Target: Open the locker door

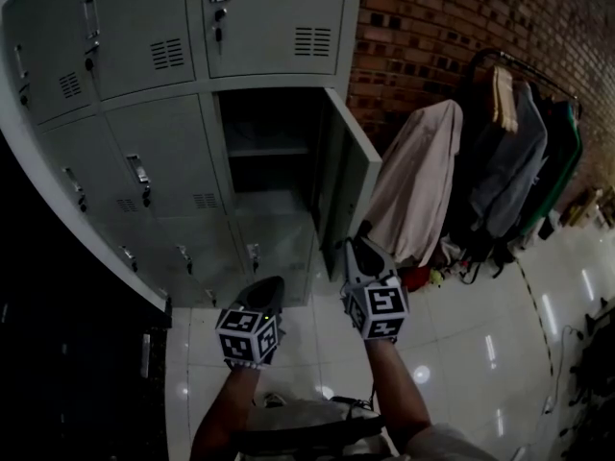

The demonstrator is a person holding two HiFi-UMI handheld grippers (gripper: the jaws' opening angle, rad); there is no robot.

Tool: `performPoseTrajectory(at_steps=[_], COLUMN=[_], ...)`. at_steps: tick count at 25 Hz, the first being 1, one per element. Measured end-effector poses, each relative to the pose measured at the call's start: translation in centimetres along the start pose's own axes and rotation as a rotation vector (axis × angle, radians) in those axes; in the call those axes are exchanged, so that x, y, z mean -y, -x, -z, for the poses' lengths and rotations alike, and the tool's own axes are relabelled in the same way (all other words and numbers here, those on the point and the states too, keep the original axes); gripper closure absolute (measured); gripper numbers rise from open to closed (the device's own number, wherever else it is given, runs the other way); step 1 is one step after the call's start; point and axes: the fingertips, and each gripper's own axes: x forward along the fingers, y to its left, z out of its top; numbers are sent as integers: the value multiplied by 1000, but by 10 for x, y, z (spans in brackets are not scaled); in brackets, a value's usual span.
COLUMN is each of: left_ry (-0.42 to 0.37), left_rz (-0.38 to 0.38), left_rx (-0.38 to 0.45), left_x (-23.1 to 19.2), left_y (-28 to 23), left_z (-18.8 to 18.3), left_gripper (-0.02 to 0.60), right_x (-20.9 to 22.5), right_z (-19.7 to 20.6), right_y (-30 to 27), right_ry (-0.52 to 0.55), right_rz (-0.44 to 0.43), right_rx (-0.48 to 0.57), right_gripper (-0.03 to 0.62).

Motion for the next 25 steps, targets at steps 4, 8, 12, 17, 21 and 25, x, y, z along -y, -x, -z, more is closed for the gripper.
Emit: performPoseTrajectory(at_steps=[4, 8, 12, 17, 21, 25], left_ry=[13, 20, 19, 20, 21, 25], left_rz=[-21, -40, -60, -78, -92, -112], left_rx=[3, -1, -2, 0, 5, 8], left_x=[13, 24, 29, 33, 35, 34], left_y=[-7, -10, -12, -15, -16, -13], left_z=[7, 13, 14, 15, 13, 14], left_gripper=[583, 583, 583, 583, 583, 583], right_x=[27, 58, 86, 92, 88, 84], right_z=[1, 4, 5, 7, 5, 4], right_y=[4, 7, 4, 4, 5, 6], right_ry=[-20, -37, -42, -19, -11, -2], right_rz=[9, 49, 77, 49, 37, 24], right_rx=[14, 14, 14, 18, 24, 27], right_gripper=[534, 539, 571, 572, 571, 554])
